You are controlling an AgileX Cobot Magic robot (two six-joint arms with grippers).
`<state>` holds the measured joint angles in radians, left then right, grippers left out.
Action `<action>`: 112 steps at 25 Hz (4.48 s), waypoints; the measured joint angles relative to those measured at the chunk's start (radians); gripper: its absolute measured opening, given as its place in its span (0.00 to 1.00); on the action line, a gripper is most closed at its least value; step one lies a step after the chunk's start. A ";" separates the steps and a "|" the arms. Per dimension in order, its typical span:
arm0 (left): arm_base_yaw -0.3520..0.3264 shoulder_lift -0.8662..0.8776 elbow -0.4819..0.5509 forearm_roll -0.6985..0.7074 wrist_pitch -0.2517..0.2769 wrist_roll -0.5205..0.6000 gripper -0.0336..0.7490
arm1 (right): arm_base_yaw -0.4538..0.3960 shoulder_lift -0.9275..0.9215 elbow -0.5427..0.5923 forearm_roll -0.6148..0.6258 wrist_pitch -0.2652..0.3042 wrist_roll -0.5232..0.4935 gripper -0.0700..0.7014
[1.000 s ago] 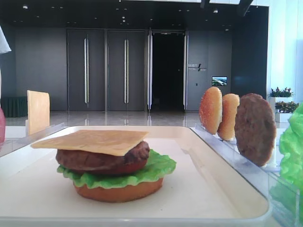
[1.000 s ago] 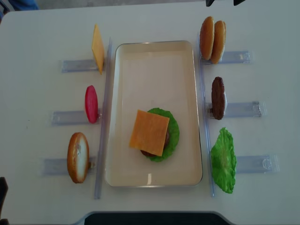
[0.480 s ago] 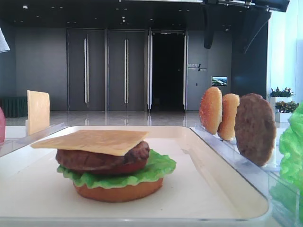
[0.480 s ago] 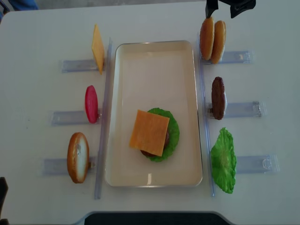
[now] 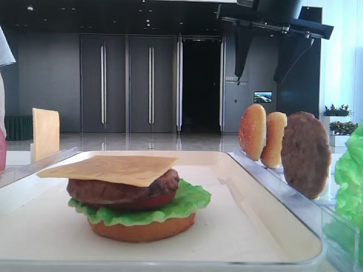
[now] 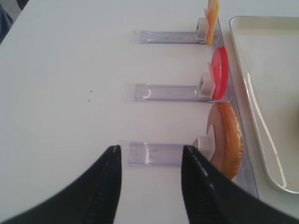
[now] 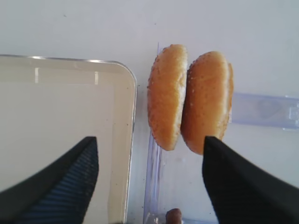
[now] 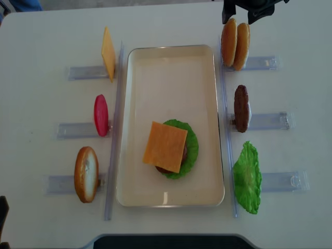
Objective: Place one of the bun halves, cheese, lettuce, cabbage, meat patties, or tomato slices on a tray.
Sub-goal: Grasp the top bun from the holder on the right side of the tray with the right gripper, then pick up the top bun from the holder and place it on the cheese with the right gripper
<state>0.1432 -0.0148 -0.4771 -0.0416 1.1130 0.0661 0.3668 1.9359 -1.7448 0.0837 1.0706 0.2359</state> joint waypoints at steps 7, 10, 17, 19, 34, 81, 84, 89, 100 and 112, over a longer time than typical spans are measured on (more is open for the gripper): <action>0.000 0.000 0.000 0.000 0.000 0.000 0.46 | 0.000 0.025 0.000 0.017 -0.034 -0.009 0.72; 0.000 0.000 0.000 0.000 0.000 0.000 0.46 | 0.000 0.037 0.000 0.025 -0.044 -0.019 0.72; 0.000 0.000 0.000 0.000 0.000 0.000 0.46 | 0.000 0.061 0.000 0.041 -0.068 -0.032 0.72; 0.000 0.000 0.000 0.000 0.000 0.000 0.46 | 0.000 0.065 0.000 0.041 -0.072 -0.034 0.72; 0.000 0.000 0.000 0.000 0.000 0.000 0.46 | -0.029 0.066 0.000 0.046 -0.084 -0.042 0.72; 0.000 0.000 0.000 -0.004 0.000 0.000 0.46 | -0.034 0.156 -0.007 0.066 -0.100 -0.106 0.39; 0.000 0.000 0.000 -0.004 0.000 0.000 0.46 | -0.034 0.156 -0.007 0.066 -0.100 -0.106 0.37; 0.000 0.000 0.000 -0.004 0.000 0.000 0.46 | -0.034 0.156 -0.007 0.066 -0.099 -0.106 0.37; 0.000 0.000 0.000 -0.004 0.000 0.000 0.46 | -0.032 0.058 -0.007 0.066 -0.040 -0.106 0.36; 0.000 0.000 0.000 -0.004 0.000 0.000 0.46 | -0.016 -0.121 -0.007 0.063 0.072 -0.108 0.36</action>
<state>0.1432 -0.0148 -0.4771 -0.0454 1.1130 0.0661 0.3510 1.8152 -1.7521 0.1467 1.1425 0.1281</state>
